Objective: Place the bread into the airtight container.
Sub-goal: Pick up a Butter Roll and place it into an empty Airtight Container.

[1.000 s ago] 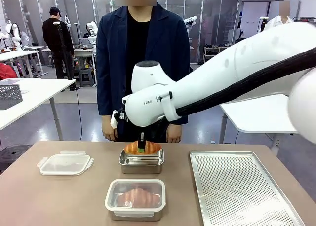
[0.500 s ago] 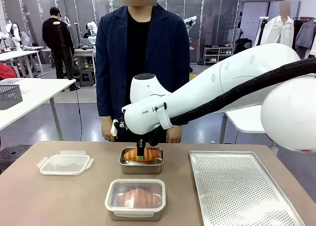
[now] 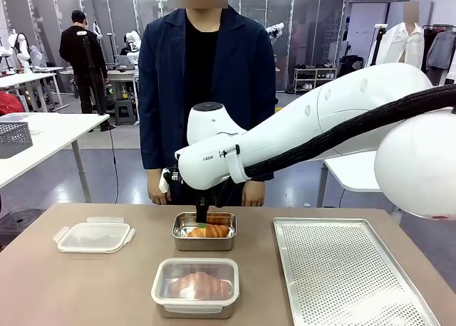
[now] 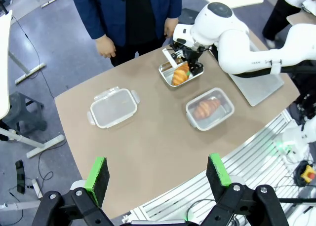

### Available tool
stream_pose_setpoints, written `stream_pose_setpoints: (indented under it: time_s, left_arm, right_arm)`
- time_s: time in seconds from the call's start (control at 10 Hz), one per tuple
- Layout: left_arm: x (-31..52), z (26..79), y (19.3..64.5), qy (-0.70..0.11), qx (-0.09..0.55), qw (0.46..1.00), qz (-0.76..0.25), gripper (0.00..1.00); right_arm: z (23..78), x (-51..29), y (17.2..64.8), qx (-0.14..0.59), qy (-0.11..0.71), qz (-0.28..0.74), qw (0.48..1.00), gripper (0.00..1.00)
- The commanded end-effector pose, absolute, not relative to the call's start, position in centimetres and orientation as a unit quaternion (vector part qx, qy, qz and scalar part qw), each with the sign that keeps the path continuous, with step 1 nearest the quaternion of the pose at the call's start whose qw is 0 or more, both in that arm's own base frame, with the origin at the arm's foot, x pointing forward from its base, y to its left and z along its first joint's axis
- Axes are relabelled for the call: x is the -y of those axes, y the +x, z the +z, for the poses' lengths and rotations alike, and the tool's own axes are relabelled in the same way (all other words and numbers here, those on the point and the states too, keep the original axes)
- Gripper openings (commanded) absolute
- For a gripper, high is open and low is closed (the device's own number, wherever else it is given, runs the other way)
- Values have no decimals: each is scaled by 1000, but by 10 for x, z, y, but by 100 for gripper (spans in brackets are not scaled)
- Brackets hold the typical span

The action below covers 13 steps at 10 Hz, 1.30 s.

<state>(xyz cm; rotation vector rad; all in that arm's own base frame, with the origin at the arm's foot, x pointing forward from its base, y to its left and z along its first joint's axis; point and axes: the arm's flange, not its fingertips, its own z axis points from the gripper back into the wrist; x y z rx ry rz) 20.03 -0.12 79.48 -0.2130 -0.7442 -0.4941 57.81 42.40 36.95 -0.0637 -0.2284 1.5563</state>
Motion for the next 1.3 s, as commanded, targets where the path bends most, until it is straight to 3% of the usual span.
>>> stream_pose_setpoints:
  time_s: [0.0,1.2]
  left_arm:
    - [1,795,200,-103,359,895,-246,100]
    - [1,795,200,-103,359,895,-246,100]
  right_arm:
    - [367,-425,578,101,-28,699,707,100]
    - [367,-425,578,101,-28,699,707,100]
